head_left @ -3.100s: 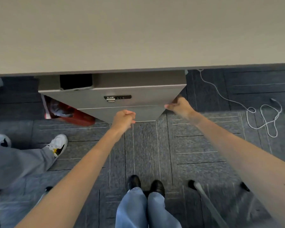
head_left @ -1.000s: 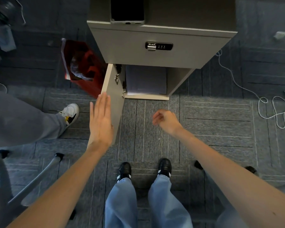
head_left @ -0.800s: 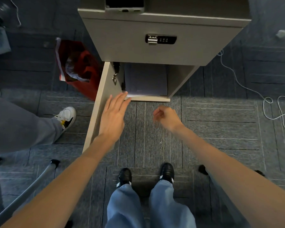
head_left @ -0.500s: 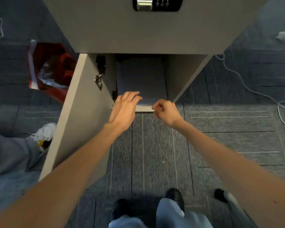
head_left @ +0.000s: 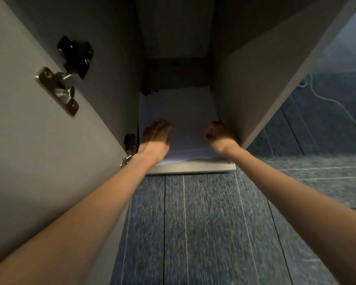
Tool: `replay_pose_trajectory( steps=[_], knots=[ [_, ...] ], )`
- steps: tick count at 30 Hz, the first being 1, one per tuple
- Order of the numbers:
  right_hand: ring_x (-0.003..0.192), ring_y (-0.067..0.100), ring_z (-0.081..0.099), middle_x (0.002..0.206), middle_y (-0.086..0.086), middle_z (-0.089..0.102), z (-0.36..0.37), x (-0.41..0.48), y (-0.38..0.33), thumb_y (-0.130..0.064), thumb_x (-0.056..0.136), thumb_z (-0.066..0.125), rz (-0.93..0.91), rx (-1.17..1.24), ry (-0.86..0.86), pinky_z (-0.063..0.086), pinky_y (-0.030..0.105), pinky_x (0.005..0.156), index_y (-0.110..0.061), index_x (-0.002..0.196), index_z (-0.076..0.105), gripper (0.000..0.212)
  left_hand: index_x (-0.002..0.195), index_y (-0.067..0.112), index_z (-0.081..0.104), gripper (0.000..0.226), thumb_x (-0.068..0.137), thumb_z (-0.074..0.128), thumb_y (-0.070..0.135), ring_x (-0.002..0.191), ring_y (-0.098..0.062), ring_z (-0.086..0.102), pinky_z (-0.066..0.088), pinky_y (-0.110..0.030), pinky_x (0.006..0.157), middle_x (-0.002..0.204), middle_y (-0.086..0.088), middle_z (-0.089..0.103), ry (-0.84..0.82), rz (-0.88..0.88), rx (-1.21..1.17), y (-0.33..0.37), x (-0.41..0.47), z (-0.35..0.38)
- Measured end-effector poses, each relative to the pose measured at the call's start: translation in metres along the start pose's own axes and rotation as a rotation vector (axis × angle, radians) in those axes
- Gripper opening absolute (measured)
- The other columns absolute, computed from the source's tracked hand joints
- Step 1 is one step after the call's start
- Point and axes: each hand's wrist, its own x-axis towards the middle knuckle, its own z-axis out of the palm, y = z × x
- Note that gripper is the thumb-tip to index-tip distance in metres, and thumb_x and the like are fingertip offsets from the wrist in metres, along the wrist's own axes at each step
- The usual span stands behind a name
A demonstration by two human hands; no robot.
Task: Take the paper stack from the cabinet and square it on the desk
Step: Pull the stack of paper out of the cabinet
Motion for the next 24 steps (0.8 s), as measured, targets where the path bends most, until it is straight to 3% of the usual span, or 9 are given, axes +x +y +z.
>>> replay_pose_trajectory(
  steps=[5,9,12,15,18,21,24],
  knots=[
    [0.114,0.041,0.051,0.125,0.027,0.051,0.024,0.033,0.021,-0.016,0.092,0.047,0.039,-0.104,0.096,0.044,0.039,0.091,0.004,0.117,0.050,0.032,0.143,0.016,0.038,0.048,0.096,0.039,0.014,0.139,-0.029,0.034,0.033,-0.039,0.109,0.154,-0.010,0.032,-0.035,-0.126,0.000,-0.019,0.016,0.041],
    [0.131,0.042,0.037,0.142,0.027,0.037,0.039,0.043,0.021,-0.029,0.095,0.047,0.098,-0.145,0.077,0.039,0.046,0.104,0.003,0.136,0.036,0.054,0.152,0.036,0.015,0.058,0.098,0.036,0.031,0.151,-0.032,0.001,0.012,-0.046,0.120,0.164,-0.009,-0.001,-0.203,-0.273,-0.023,-0.029,0.016,0.066],
    [0.133,0.043,0.033,0.142,0.028,0.037,0.048,0.046,0.021,-0.033,0.091,0.052,0.117,-0.166,0.072,0.038,0.049,0.105,0.003,0.135,0.035,0.059,0.151,0.042,0.002,0.057,0.100,0.025,0.040,0.150,-0.032,-0.012,-0.001,-0.050,0.121,0.163,-0.008,-0.015,-0.272,-0.322,0.005,-0.030,0.008,0.081],
    [0.138,0.043,0.025,0.146,0.028,0.029,0.055,0.044,0.023,-0.033,0.093,0.050,0.110,-0.206,0.079,0.032,0.048,0.108,0.000,0.141,0.029,0.062,0.153,0.034,0.003,0.059,0.100,0.026,0.040,0.150,-0.034,-0.010,-0.005,-0.046,0.119,0.162,-0.012,-0.013,-0.122,-0.387,-0.016,-0.028,0.002,0.086],
    [0.142,0.041,0.019,0.151,0.026,0.023,0.060,0.046,0.029,-0.032,0.093,0.050,0.075,-0.172,0.085,0.027,0.047,0.113,-0.003,0.144,0.027,0.062,0.153,0.012,0.010,0.065,0.098,0.034,0.036,0.150,-0.035,0.002,0.006,-0.044,0.121,0.161,-0.022,0.000,0.052,-0.545,-0.133,-0.018,0.006,0.085],
    [0.144,0.040,0.015,0.154,0.023,0.020,0.061,0.047,0.034,-0.031,0.093,0.051,0.049,-0.140,0.085,0.024,0.045,0.115,-0.009,0.144,0.030,0.060,0.152,0.009,0.016,0.068,0.095,0.044,0.036,0.149,-0.035,0.006,0.007,-0.045,0.119,0.161,-0.021,0.009,0.089,-0.676,-0.306,-0.009,0.019,0.081],
    [0.147,0.037,0.009,0.157,0.018,0.015,0.060,0.044,0.039,-0.030,0.093,0.052,0.011,-0.100,0.064,0.020,0.041,0.117,-0.016,0.145,0.031,0.058,0.152,0.014,0.015,0.073,0.093,0.050,0.039,0.150,-0.033,0.003,0.009,-0.043,0.120,0.162,-0.015,0.008,0.035,-0.620,-0.454,-0.013,0.030,0.082]
  ],
)
